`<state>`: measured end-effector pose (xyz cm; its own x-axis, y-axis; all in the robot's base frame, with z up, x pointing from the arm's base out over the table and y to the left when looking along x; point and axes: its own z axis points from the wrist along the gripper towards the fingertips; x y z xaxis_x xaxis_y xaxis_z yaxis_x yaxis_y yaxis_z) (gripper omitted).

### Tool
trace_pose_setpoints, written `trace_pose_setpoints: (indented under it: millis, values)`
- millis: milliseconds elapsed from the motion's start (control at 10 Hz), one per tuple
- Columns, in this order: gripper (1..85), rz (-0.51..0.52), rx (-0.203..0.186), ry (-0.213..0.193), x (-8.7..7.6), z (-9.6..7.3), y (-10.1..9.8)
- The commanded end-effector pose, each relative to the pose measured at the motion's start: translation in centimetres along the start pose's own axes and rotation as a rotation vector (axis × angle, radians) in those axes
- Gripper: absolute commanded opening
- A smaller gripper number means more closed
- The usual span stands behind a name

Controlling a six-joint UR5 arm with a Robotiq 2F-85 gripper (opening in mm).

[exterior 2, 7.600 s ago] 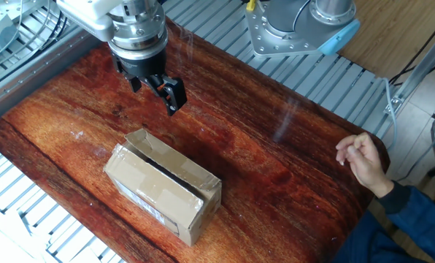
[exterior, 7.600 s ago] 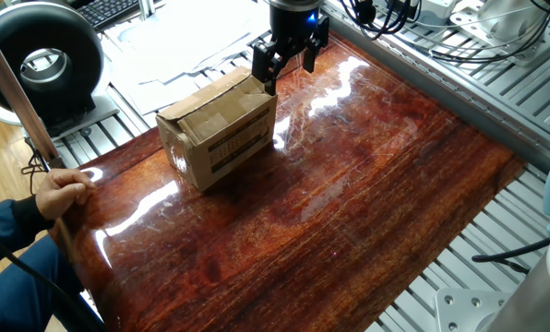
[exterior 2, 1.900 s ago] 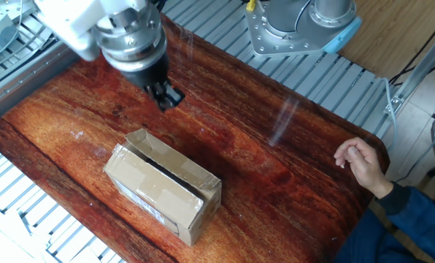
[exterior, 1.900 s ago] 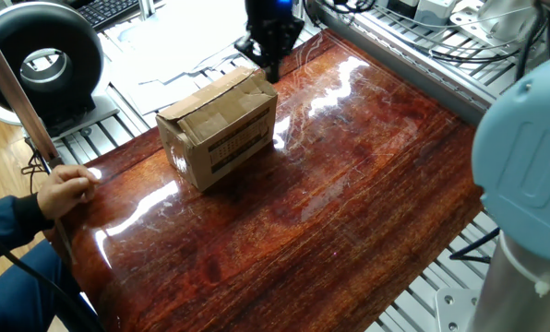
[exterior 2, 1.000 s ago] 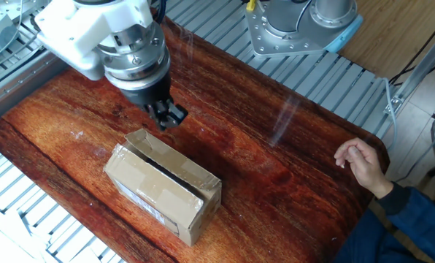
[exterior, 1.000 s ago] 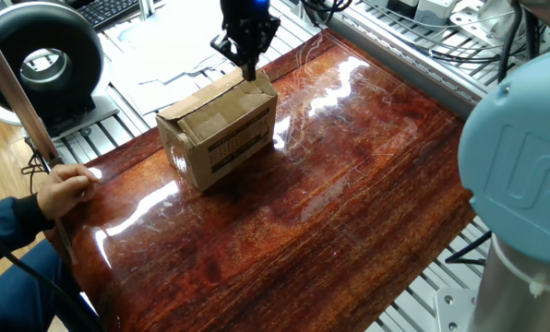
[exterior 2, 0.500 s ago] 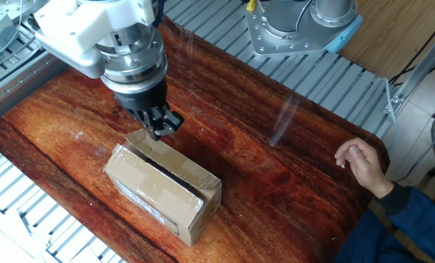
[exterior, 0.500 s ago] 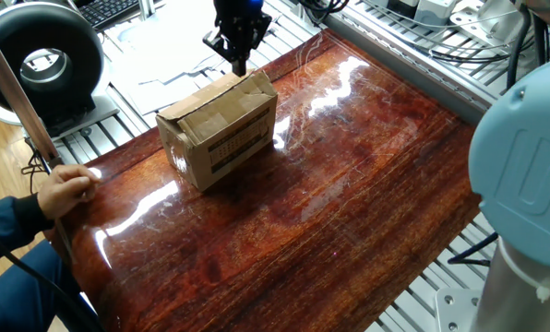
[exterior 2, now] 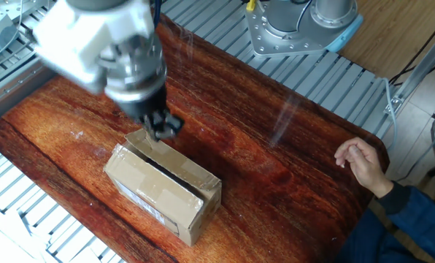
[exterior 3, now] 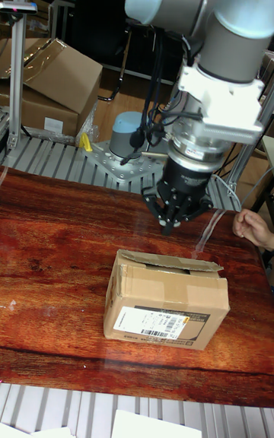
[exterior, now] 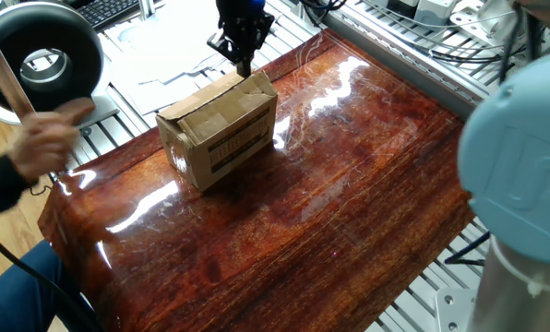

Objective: Open a box

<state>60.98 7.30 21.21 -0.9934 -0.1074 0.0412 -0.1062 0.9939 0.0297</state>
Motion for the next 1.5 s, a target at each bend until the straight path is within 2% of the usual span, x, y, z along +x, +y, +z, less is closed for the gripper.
trace_pose_setpoints:
  millis: [0,200,600,700,800,900,1100,1400]
  values:
    - [1.0,-0.016,0.016,0.018,-3.0,1.0,2.2]
    - [1.0,-0.026,0.019,0.015,-3.9,1.5,3.1]
    - [1.0,-0.065,0.016,-0.016,-5.5,3.2,3.4]
    - [1.0,-0.067,0.016,-0.025,-5.8,3.4,3.6]
    - [1.0,-0.069,0.021,-0.052,-6.7,3.6,3.6]
    - [1.0,-0.069,0.024,-0.058,-7.0,3.7,3.6]
    - [1.0,-0.064,0.025,-0.038,-6.4,4.0,3.5]
    - [1.0,-0.07,0.018,-0.031,-5.4,5.2,2.8]
